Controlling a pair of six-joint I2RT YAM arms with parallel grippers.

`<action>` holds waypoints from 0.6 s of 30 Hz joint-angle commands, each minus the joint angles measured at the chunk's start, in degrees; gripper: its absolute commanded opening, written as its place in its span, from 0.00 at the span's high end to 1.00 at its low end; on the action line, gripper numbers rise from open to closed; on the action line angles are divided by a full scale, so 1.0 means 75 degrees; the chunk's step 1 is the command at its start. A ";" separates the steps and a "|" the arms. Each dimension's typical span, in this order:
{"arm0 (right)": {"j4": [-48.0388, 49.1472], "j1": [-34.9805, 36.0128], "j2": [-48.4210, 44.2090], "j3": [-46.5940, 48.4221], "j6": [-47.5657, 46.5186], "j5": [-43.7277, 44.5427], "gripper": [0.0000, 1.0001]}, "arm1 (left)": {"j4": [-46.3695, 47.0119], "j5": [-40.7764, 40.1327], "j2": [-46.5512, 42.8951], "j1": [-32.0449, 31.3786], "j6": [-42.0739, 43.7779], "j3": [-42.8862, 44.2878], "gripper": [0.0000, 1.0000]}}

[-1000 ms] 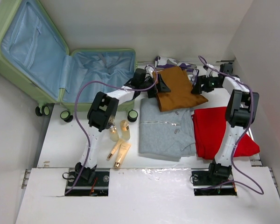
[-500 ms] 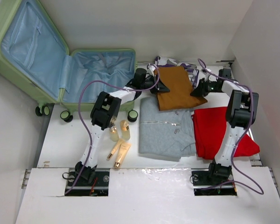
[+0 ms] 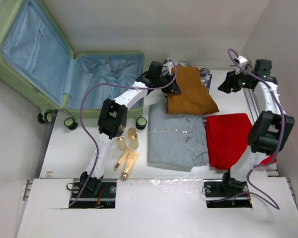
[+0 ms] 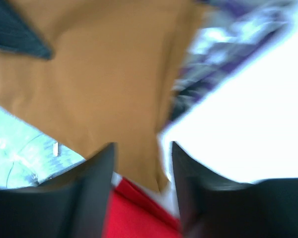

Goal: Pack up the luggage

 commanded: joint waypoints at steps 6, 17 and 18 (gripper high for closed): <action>-0.0700 -0.0390 -0.1286 0.0581 0.0522 0.2298 0.30 | -0.1905 -0.1700 -0.1530 0.0091 0.3088 0.1816 1.00; -0.1123 -0.0390 -0.2081 0.0159 0.0217 0.2662 0.28 | -0.2328 -0.4186 -0.2419 -0.0202 0.5548 0.2743 1.00; -0.1192 -0.0390 -0.2187 0.0067 0.0217 0.2731 0.28 | -0.2409 -0.4268 -0.2652 -0.0202 0.5620 0.2743 1.00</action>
